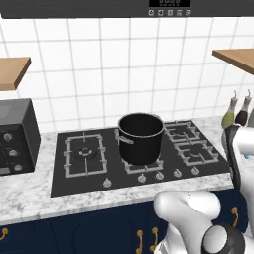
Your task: Put the garlic and onion in the pot. Retrieve the spatula and lightly stir the vegetables in the pot.
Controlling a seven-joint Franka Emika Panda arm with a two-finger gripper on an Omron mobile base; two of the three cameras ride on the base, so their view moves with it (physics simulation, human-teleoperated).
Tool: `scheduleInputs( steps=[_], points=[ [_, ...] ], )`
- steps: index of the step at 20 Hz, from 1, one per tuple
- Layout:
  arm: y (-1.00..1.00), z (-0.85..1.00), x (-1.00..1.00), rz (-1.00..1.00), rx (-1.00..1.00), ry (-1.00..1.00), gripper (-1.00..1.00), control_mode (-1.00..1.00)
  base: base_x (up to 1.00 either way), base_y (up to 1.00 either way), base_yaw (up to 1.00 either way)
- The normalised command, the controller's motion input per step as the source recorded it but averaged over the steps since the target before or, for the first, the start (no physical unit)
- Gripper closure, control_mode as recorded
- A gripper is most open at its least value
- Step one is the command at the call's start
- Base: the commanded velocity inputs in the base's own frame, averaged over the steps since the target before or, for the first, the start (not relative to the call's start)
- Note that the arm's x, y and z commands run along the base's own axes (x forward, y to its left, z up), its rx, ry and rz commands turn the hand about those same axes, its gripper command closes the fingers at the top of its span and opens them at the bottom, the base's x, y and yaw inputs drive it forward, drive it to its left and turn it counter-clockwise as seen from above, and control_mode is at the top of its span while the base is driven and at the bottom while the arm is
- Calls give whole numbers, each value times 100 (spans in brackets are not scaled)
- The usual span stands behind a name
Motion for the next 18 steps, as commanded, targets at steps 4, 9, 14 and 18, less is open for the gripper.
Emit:
scheduleInputs(
  steps=[4, 9, 14, 18],
  points=[
    [-100, -34, 15, -24, 28, 12, -100, -100, 0, 0, 0],
    [-100, -15, 49, -1, 17, 1, -100, -100, 0, 0, 0],
    [-69, -58, 29, 7, 1, 0, -100, -100, 0, 0, 0],
    [-19, -85, 0, 5, -1, 0, -100, -100, 0, 0, 0]
  ],
)
